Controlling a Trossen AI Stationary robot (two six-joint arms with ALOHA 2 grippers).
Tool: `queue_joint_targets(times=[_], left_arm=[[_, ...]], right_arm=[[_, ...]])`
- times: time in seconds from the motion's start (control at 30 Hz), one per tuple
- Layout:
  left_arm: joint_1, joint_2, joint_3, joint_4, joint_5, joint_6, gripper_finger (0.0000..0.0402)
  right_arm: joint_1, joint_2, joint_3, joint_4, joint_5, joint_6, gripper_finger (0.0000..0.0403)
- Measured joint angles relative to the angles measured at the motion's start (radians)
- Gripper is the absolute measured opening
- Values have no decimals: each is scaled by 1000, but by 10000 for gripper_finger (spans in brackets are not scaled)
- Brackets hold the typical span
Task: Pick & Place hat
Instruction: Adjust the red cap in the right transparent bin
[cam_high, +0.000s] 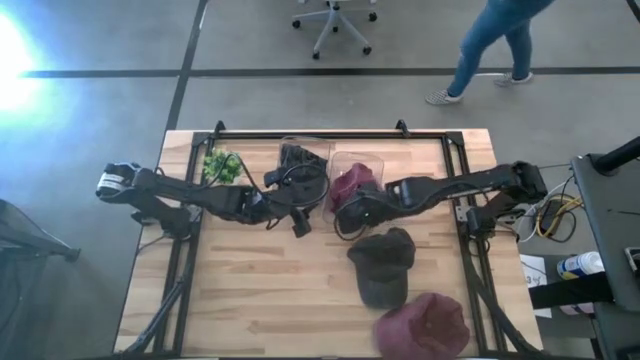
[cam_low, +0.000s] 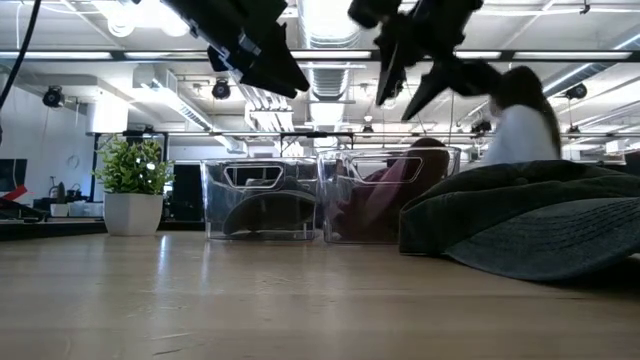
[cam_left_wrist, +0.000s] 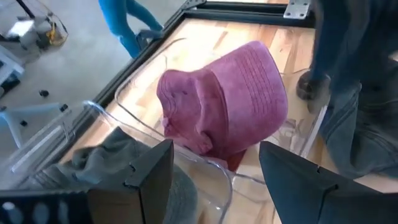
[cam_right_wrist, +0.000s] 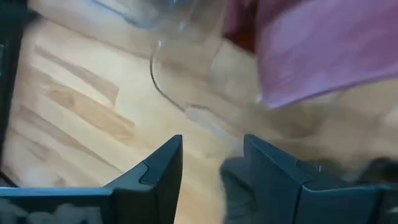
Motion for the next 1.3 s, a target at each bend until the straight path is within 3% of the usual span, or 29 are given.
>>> queue_joint_targets(times=[0.2, 0.27, 0.4, 0.57, 0.7, 0.93, 1.1, 1.3], left_arm=[[-32, 0, -7, -57, 65, -181, 231], [-56, 0, -23, -37, 92, -256, 231], [-109, 5, -68, 4, 86, -347, 231], [-134, 36, -119, 8, 41, -435, 231], [-133, 81, -145, 55, 35, -450, 231], [-116, 202, -140, 169, -37, -334, 231], [-89, 264, -113, 181, -95, -315, 231], [-40, 314, -107, 233, -82, -295, 231]], right_arm=[[-55, -37, 152, -394, 228, -143, 154], [-113, -34, 168, -467, 250, -209, 148], [-241, -12, 143, -421, 193, -380, 136], [-335, 22, 80, -407, 68, -463, 121], [-340, 26, 30, -383, 47, -482, 109], [-340, 26, -53, -246, 3, -473, 88], [-314, 26, -57, -226, -36, -470, 75], [-283, 33, -51, -205, -73, -469, 70]])
